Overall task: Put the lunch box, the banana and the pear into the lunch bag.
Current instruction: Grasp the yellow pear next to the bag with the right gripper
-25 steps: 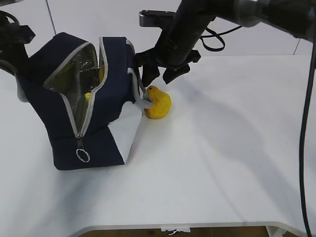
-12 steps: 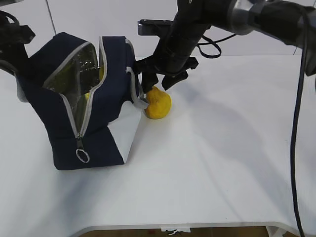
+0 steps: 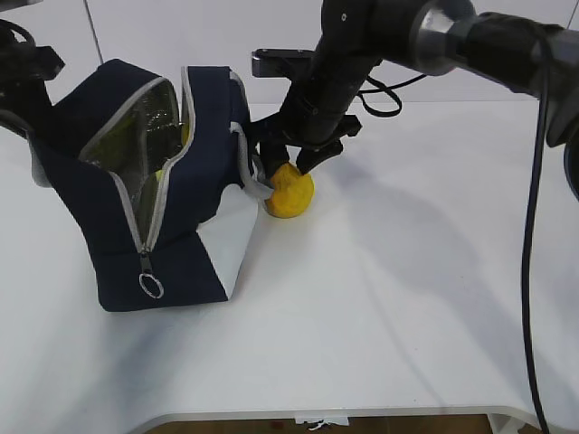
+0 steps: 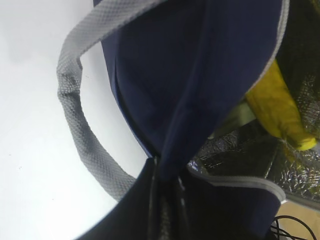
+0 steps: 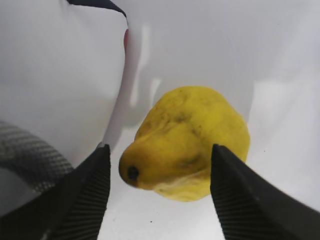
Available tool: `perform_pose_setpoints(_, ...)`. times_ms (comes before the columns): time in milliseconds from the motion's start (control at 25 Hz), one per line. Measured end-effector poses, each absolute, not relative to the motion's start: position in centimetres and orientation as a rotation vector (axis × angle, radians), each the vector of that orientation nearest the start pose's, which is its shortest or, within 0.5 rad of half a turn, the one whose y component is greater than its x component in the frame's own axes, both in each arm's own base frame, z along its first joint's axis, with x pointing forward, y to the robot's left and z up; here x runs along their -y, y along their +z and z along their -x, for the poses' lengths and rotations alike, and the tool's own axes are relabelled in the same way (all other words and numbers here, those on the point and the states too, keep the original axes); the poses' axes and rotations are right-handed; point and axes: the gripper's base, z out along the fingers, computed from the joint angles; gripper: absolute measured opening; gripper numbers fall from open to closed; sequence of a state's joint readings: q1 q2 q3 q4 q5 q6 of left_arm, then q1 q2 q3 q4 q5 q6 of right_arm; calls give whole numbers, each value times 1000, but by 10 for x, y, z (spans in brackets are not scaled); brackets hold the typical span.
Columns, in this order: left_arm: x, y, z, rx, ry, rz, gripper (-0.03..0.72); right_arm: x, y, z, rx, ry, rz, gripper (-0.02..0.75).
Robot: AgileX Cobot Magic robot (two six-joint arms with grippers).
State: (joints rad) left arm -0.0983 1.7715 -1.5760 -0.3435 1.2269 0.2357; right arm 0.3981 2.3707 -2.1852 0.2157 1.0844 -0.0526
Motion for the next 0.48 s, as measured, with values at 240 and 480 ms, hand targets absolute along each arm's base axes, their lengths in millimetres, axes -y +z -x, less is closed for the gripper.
perform_pose_setpoints(240,65,303,-363,-2827,-461,-363,8,-216,207,-469,-2718,383,530,488)
perform_pose_setpoints(480,65,303,-363,-2827,-461,-363,8,-216,207,-469,-2718,380,531,393)
